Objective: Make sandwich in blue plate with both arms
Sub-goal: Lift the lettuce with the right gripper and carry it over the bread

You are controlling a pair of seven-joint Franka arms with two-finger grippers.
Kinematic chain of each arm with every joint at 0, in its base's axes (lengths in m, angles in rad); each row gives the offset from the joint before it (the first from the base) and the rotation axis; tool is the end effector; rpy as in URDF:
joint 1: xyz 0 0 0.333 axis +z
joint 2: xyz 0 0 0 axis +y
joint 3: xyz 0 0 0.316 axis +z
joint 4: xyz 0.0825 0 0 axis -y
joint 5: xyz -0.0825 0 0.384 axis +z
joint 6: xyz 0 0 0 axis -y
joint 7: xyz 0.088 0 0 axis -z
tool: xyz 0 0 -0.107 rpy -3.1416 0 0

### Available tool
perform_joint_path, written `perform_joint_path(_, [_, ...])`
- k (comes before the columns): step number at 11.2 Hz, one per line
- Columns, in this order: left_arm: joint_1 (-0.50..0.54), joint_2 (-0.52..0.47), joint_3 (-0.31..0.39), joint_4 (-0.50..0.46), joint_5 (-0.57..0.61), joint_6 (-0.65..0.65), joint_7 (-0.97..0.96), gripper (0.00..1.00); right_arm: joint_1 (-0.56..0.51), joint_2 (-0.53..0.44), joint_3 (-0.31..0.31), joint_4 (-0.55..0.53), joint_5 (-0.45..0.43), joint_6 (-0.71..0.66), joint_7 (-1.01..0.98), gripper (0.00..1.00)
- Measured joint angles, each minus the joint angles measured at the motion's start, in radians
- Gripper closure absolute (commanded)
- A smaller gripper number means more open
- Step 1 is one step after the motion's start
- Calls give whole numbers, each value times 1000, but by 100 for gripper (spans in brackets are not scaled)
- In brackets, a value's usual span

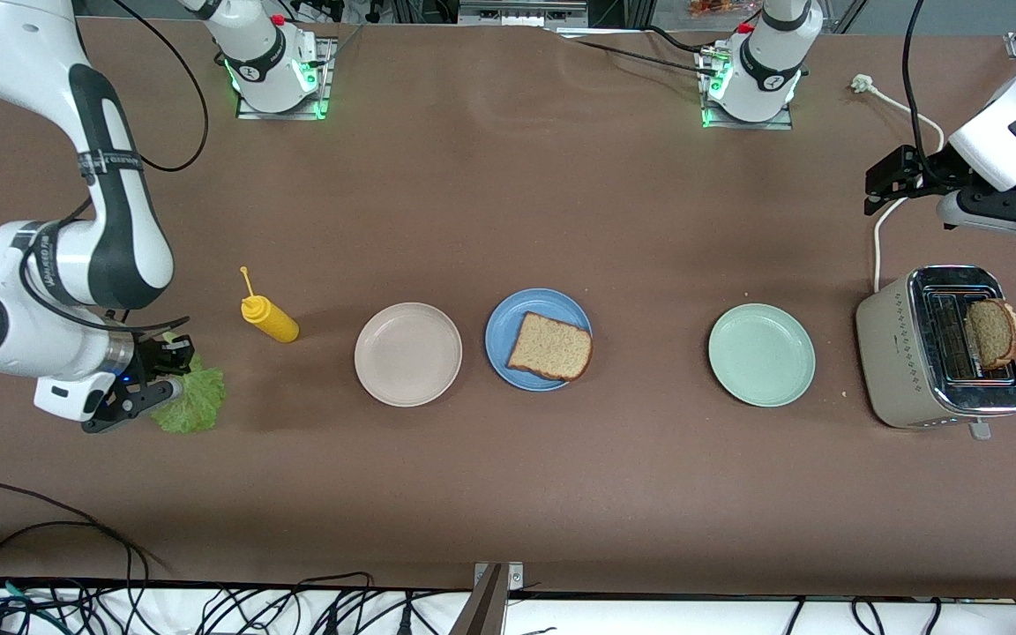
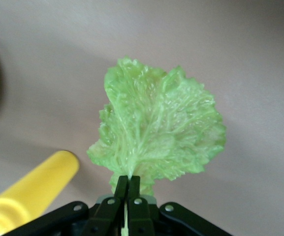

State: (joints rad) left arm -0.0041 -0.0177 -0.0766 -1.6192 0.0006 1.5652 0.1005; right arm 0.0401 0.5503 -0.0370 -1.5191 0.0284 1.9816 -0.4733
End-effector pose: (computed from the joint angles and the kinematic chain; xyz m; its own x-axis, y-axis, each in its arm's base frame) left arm 0.5455 -0.0444 0.6109 0.9830 -0.1801 -0.0364 -0.1802 -0.9836 0.0017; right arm 0.6905 0.0077 0.3339 0.8889 0.4518 -0.0751 0.4496 -0.8921 -0.0448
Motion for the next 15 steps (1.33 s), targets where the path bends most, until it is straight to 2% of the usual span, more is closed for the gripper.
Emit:
perform_joint_path(3, [0,0,0,0,0,0,0,0,19,-73,12,4,29,-73,42,100])
perform_joint_path(6, [0,1,0,0,0,0,0,0,104,-130,21,25,32,-155,205,100])
perform_joint_path(9, [0,1,0,0,0,0,0,0,223,-139,24,92,32,-206,382,100])
perform_joint_path(15, [17,1,1,0,0,0,1,0,451,-119,24,96,33,-181,796,100])
